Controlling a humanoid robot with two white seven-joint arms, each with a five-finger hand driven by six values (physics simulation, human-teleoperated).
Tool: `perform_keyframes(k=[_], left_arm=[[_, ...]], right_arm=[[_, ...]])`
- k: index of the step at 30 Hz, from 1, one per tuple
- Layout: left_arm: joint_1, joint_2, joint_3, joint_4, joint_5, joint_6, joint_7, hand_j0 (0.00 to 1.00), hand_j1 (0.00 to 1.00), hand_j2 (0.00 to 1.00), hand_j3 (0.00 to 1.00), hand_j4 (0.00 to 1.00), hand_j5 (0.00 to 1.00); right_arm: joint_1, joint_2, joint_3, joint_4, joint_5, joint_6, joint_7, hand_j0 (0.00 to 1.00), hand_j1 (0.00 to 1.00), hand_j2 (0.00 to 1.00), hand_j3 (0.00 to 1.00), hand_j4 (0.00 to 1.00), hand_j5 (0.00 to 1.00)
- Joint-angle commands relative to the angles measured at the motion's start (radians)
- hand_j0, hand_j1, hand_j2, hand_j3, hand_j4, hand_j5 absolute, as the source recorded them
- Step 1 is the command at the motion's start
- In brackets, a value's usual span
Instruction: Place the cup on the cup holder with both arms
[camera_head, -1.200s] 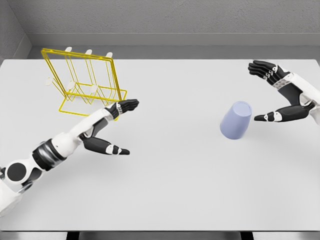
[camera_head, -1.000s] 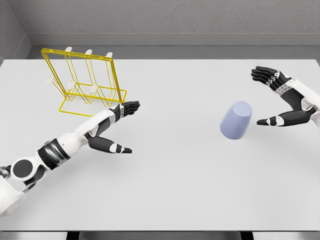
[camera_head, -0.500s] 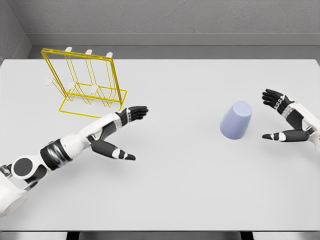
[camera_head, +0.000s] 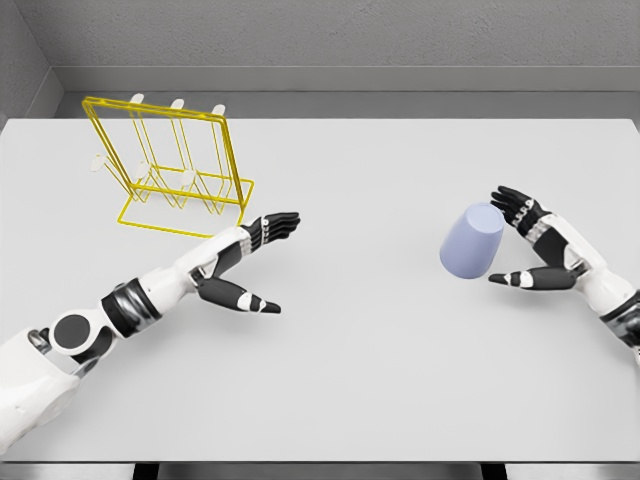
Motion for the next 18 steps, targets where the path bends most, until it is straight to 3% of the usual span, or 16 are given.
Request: perform_keyframes(k=[1, 5, 12, 15, 18], left_arm=[[0.0, -0.003, 0.011, 0.002, 0.008, 0.004, 0.001, 1.0, 1.0, 1.0, 1.0, 1.0, 1.0], [0.008, -0.014, 0.021, -0.01, 0.002, 0.049, 0.07, 1.0, 1.0, 1.0, 1.0, 1.0, 1.0], [0.014, -0.033, 0.021, -0.015, -0.003, 0.084, 0.067, 1.0, 1.0, 1.0, 1.0, 1.0, 1.0], [0.012, -0.037, 0.02, -0.012, 0.006, 0.092, 0.07, 1.0, 1.0, 1.0, 1.0, 1.0, 1.0], [0.012, -0.037, 0.02, -0.004, 0.006, 0.095, 0.07, 1.0, 1.0, 1.0, 1.0, 1.0, 1.0]], right_arm=[[0.0, 0.008, -0.001, 0.004, -0.006, 0.001, 0.0, 1.0, 1.0, 1.0, 1.0, 1.0, 1.0], [-0.005, 0.03, -0.001, 0.024, 0.017, 0.001, 0.0, 1.0, 1.0, 1.0, 1.0, 1.0, 1.0], [-0.023, 0.051, -0.001, 0.027, 0.021, 0.001, 0.0, 1.0, 1.0, 1.0, 1.0, 1.0, 1.0], [-0.044, 0.074, 0.013, 0.08, 0.023, 0.001, 0.0, 1.0, 1.0, 1.0, 1.0, 1.0, 1.0], [-0.051, 0.076, 0.016, 0.09, 0.023, 0.001, 0.0, 1.0, 1.0, 1.0, 1.0, 1.0, 1.0]])
